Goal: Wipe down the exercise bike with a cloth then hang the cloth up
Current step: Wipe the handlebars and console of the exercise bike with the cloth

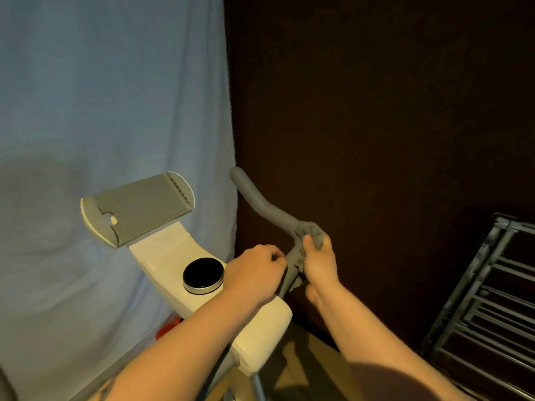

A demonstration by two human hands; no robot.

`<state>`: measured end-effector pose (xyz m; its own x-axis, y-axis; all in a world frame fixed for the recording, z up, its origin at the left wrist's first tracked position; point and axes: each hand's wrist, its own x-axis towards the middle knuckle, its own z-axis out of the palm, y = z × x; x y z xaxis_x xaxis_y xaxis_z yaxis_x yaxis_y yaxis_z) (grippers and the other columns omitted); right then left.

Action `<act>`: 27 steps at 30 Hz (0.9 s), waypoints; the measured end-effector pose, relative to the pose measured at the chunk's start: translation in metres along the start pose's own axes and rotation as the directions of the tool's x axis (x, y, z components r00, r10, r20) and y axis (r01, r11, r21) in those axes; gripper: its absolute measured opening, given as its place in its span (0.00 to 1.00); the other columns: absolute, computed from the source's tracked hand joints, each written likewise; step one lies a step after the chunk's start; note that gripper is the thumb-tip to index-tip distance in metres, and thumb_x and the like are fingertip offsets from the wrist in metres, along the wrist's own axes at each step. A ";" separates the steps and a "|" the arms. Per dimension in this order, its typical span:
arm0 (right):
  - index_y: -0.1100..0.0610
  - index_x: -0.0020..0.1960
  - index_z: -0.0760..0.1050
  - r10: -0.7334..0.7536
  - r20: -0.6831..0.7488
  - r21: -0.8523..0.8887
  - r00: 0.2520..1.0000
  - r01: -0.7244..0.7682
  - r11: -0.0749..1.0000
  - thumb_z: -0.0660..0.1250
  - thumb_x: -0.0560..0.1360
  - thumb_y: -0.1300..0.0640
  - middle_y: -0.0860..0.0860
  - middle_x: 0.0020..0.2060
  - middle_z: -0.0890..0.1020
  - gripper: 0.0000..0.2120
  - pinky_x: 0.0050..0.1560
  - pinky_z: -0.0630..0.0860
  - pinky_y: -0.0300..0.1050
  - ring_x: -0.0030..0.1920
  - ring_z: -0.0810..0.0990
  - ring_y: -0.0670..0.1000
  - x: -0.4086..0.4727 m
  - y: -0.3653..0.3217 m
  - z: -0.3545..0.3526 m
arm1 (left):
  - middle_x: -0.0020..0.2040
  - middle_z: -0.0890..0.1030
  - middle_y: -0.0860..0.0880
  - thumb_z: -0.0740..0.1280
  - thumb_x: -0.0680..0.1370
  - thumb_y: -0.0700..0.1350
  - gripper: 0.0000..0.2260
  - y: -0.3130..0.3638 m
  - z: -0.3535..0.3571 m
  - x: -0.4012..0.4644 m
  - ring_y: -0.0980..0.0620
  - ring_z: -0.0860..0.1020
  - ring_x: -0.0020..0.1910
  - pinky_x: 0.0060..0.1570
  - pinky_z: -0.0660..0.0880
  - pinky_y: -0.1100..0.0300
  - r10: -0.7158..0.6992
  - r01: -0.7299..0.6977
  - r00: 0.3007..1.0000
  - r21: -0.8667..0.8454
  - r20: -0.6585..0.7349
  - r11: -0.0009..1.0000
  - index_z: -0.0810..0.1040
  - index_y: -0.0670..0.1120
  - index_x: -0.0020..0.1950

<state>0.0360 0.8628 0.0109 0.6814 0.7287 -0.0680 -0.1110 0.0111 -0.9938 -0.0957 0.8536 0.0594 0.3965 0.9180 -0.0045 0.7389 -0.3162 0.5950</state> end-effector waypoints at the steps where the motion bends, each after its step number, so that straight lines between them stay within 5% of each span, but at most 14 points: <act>1: 0.51 0.70 0.66 0.075 -0.016 0.030 0.997 -0.074 0.997 0.57 0.83 0.52 0.56 0.59 0.77 0.16 0.60 0.76 0.58 0.58 0.78 0.56 0.008 -0.007 0.001 | 0.53 0.81 0.56 0.57 0.80 0.54 0.11 0.000 0.000 0.000 0.52 0.77 0.51 0.52 0.77 0.51 0.004 -0.004 1.000 -0.001 0.004 1.000 0.77 0.61 0.57; 3: 0.51 0.71 0.65 0.100 -0.049 -0.012 0.994 -0.100 0.995 0.57 0.82 0.52 0.57 0.63 0.76 0.17 0.62 0.74 0.58 0.60 0.77 0.57 0.002 -0.005 0.009 | 0.55 0.80 0.56 0.57 0.80 0.54 0.12 -0.002 0.001 -0.002 0.52 0.77 0.53 0.53 0.76 0.51 0.014 -0.014 1.000 0.003 0.013 1.000 0.77 0.61 0.58; 8: 0.47 0.75 0.62 -0.272 0.122 -0.244 0.955 0.294 0.924 0.58 0.82 0.55 0.49 0.73 0.63 0.22 0.69 0.67 0.52 0.70 0.67 0.52 -0.027 0.011 0.004 | 0.56 0.80 0.56 0.54 0.81 0.50 0.14 -0.005 0.002 -0.001 0.52 0.77 0.54 0.53 0.76 0.50 0.049 -0.049 0.999 0.014 0.004 0.999 0.77 0.60 0.60; 12: 0.49 0.75 0.63 -0.220 0.203 -0.438 0.954 0.289 0.851 0.58 0.82 0.56 0.52 0.73 0.65 0.21 0.65 0.65 0.43 0.70 0.68 0.53 0.013 -0.018 0.001 | 0.60 0.79 0.55 0.55 0.82 0.49 0.15 -0.007 0.003 -0.001 0.52 0.77 0.56 0.54 0.76 0.50 0.064 -0.065 0.998 0.026 0.016 0.998 0.76 0.60 0.63; 15: 0.47 0.75 0.63 -0.318 0.263 -0.486 0.911 0.410 0.771 0.57 0.82 0.54 0.50 0.75 0.61 0.21 0.66 0.62 0.42 0.73 0.62 0.52 -0.008 -0.010 -0.002 | 0.61 0.79 0.56 0.55 0.82 0.50 0.15 -0.007 0.002 -0.004 0.53 0.76 0.57 0.54 0.76 0.51 0.068 -0.068 0.998 0.031 0.004 0.997 0.76 0.60 0.64; 20: 0.45 0.73 0.64 -0.252 0.522 -0.505 0.815 0.533 0.679 0.58 0.82 0.52 0.47 0.77 0.57 0.20 0.71 0.52 0.42 0.76 0.53 0.48 0.010 -0.017 -0.023 | 0.54 0.79 0.59 0.56 0.82 0.50 0.12 -0.002 0.002 0.002 0.56 0.76 0.52 0.52 0.77 0.51 -0.005 0.004 0.999 -0.017 -0.040 1.000 0.78 0.62 0.54; 27: 0.47 0.77 0.54 -0.180 0.651 -0.572 0.738 0.632 0.523 0.64 0.79 0.56 0.49 0.74 0.63 0.31 0.69 0.67 0.53 0.71 0.65 0.53 0.053 -0.039 0.000 | 0.46 0.81 0.57 0.58 0.81 0.46 0.12 -0.002 0.003 0.002 0.55 0.78 0.46 0.51 0.77 0.51 -0.102 0.094 0.986 -0.069 -0.132 0.993 0.78 0.58 0.42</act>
<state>0.0764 0.9013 0.0456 0.0519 0.9812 0.1858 0.7864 0.0745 -0.6132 -0.0947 0.8555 0.0561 0.2437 0.9690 0.0409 0.7334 -0.2117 0.6459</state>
